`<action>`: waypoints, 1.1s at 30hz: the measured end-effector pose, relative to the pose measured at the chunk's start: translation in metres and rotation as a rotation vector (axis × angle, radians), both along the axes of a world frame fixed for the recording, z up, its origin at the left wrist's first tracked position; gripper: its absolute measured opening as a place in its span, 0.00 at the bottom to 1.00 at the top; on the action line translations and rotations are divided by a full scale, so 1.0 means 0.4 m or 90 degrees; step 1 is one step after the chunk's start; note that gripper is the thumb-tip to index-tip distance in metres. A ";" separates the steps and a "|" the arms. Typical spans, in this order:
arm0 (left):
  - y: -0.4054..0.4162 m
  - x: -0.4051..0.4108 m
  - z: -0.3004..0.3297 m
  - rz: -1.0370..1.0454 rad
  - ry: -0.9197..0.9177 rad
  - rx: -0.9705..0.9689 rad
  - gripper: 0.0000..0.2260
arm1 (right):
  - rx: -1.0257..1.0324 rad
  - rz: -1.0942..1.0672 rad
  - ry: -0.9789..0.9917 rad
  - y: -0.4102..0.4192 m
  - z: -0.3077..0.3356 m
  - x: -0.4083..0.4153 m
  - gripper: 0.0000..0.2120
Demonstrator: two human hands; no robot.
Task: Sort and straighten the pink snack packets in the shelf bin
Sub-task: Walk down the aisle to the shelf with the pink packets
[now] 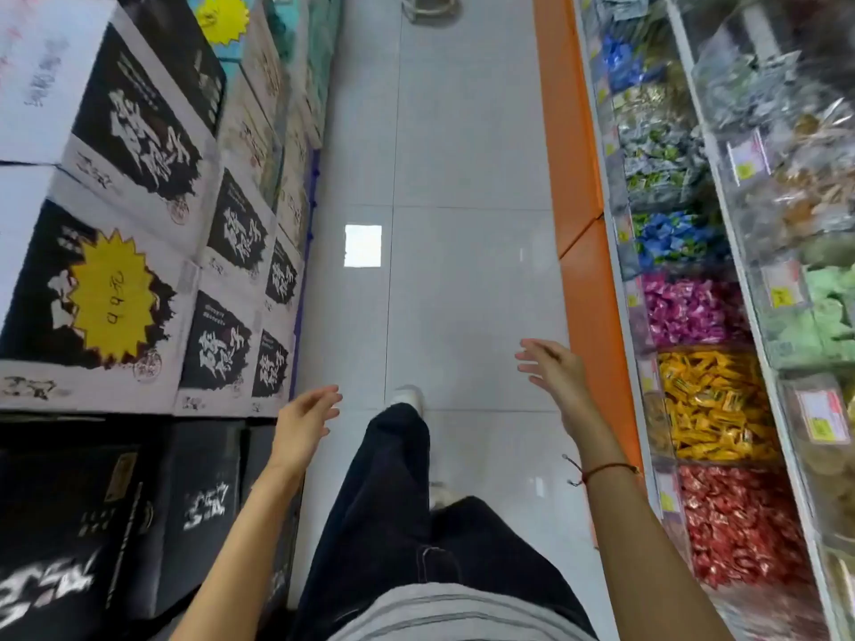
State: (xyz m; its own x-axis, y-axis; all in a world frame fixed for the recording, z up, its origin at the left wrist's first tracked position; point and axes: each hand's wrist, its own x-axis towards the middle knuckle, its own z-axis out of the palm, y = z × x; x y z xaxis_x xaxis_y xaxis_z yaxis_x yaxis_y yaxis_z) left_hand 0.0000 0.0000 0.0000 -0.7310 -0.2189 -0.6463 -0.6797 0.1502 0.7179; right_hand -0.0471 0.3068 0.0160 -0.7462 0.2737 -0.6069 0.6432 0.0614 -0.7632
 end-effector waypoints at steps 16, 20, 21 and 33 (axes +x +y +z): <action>0.092 -0.823 0.034 -0.060 0.073 0.033 0.13 | 0.026 -0.082 -0.049 0.084 -0.032 -0.548 0.08; 0.154 -1.041 0.024 -0.054 0.071 0.025 0.13 | 0.026 -0.062 -0.043 0.143 -0.046 -0.795 0.09; 0.169 -1.090 0.027 -0.047 0.067 0.024 0.13 | 0.024 -0.051 -0.047 0.157 -0.043 -0.860 0.09; 0.249 -1.672 0.029 0.023 0.053 0.016 0.08 | 0.018 0.029 -0.025 0.245 -0.013 -1.617 0.07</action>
State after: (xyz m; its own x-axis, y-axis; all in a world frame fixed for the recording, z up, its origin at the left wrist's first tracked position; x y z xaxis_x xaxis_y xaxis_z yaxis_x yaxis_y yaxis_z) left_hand -0.6688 0.0995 0.0118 -0.7743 -0.2303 -0.5894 -0.6223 0.1084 0.7752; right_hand -0.6937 0.4048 0.0109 -0.7340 0.2577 -0.6283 0.6687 0.1130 -0.7349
